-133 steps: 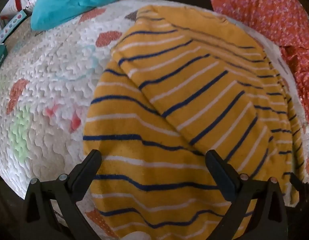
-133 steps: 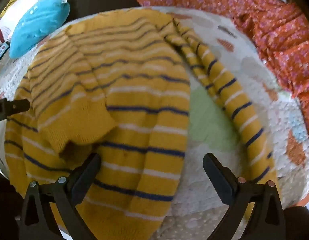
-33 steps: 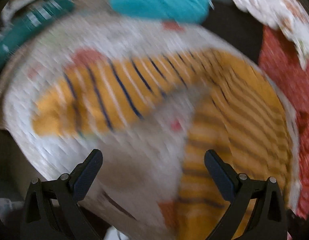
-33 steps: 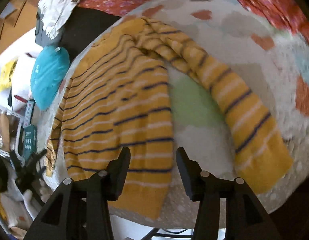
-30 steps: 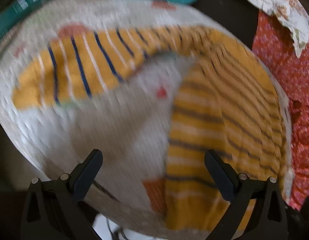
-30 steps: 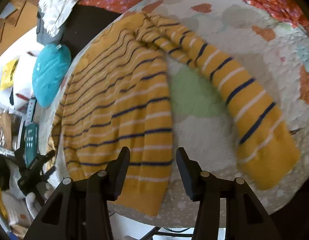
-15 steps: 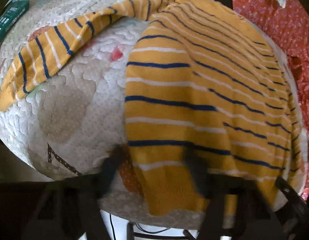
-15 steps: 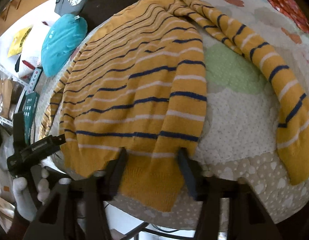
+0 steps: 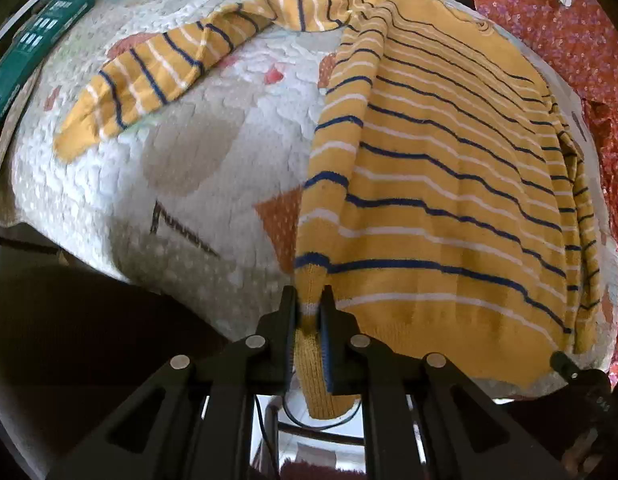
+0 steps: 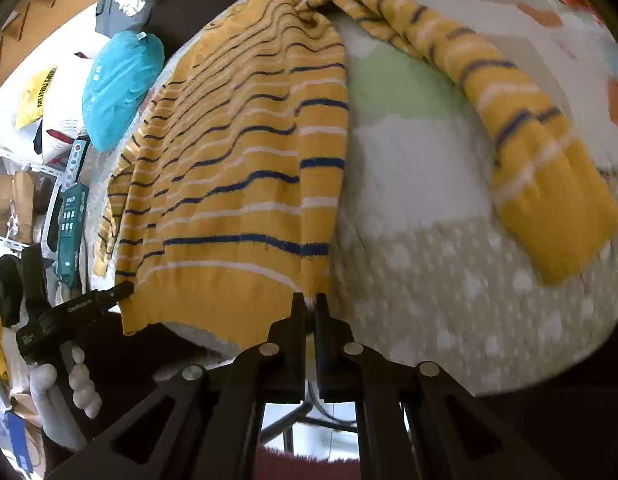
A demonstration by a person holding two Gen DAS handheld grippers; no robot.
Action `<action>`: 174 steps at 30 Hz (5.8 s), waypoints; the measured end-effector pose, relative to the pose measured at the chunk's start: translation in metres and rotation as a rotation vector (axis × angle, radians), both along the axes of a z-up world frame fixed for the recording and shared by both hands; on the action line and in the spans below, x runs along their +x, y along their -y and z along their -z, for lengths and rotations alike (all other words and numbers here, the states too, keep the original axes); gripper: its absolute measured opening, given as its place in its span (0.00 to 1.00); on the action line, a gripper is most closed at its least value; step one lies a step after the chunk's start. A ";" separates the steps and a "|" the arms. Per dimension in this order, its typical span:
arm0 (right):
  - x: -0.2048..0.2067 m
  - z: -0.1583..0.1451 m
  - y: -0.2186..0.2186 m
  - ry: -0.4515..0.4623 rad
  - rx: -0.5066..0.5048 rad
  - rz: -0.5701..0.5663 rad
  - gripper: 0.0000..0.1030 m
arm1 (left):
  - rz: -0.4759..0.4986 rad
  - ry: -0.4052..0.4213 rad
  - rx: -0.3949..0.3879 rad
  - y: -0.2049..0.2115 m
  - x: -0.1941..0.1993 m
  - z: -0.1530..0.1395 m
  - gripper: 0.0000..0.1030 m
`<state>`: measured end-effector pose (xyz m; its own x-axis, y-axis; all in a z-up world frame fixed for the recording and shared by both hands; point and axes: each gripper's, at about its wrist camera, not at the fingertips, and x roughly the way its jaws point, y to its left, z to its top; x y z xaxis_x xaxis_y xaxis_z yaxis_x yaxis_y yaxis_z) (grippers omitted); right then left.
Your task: Fold small clothes
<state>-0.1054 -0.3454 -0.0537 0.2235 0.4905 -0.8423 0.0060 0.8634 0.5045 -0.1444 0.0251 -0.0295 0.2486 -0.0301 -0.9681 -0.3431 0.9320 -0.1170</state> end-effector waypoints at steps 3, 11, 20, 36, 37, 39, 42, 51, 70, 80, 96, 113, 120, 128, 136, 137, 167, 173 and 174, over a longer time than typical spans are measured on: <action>-0.007 0.005 0.002 -0.030 0.006 -0.007 0.04 | -0.018 -0.024 -0.010 0.001 -0.006 0.001 0.10; -0.009 -0.011 0.014 0.001 0.029 0.028 0.06 | -0.065 0.033 -0.064 -0.008 -0.059 -0.020 0.12; 0.055 -0.057 0.088 0.099 -0.320 0.152 0.64 | 0.107 0.136 0.018 0.039 -0.011 -0.053 0.37; 0.103 -0.022 0.096 0.019 -0.368 0.082 0.64 | 0.323 0.236 0.211 0.137 0.057 -0.086 0.53; 0.102 -0.023 0.096 0.027 -0.372 0.082 0.64 | 0.325 0.221 0.211 0.139 0.058 -0.083 0.53; 0.100 -0.023 0.097 0.046 -0.377 0.086 0.64 | 0.331 0.203 0.209 0.141 0.058 -0.079 0.53; 0.092 -0.027 0.095 0.066 -0.391 0.105 0.64 | 0.333 0.192 0.217 0.143 0.059 -0.077 0.53; 0.070 -0.061 0.052 0.250 -0.442 0.065 0.64 | 0.340 0.175 0.238 0.146 0.059 -0.072 0.54; 0.071 -0.051 0.086 0.210 -0.402 0.151 0.64 | 0.292 0.114 0.169 0.133 0.063 -0.059 0.55; 0.100 -0.027 0.125 0.065 -0.295 0.103 0.64 | 0.257 0.070 0.122 0.127 0.065 -0.047 0.56; 0.122 -0.091 0.196 0.307 -0.736 0.457 0.58 | 0.254 0.049 0.109 0.127 0.062 -0.042 0.56; 0.073 -0.022 0.294 0.173 0.022 0.830 0.74 | 0.226 0.006 0.062 0.121 0.067 -0.025 0.56; 0.108 -0.002 0.319 0.175 0.075 0.973 0.74 | 0.224 -0.021 0.071 0.121 0.072 -0.016 0.56; 0.151 -0.055 0.274 0.290 -0.218 0.798 0.08 | 0.169 0.006 0.055 0.091 0.091 -0.016 0.56; 0.189 -0.191 0.242 0.541 -0.483 0.695 0.08 | 0.109 0.140 0.043 0.038 0.147 -0.033 0.56; 0.197 -0.199 0.230 0.552 -0.507 0.666 0.08 | 0.097 0.165 0.037 0.029 0.158 -0.035 0.56; 0.297 -0.045 -0.327 0.438 -0.296 -0.326 0.08 | -0.385 0.235 -0.137 -0.165 0.184 -0.007 0.56; 0.288 -0.033 -0.342 0.400 -0.275 -0.381 0.14 | -0.373 0.235 -0.132 -0.161 0.188 -0.007 0.56; 0.288 -0.030 -0.344 0.384 -0.272 -0.391 0.17 | -0.375 0.233 -0.132 -0.161 0.189 -0.006 0.56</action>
<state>0.1824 -0.0011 -0.0232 0.3828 0.3762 -0.8438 -0.4761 0.8630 0.1688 0.0441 0.1864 -0.0235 0.4762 -0.0163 -0.8792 -0.6041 0.7205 -0.3406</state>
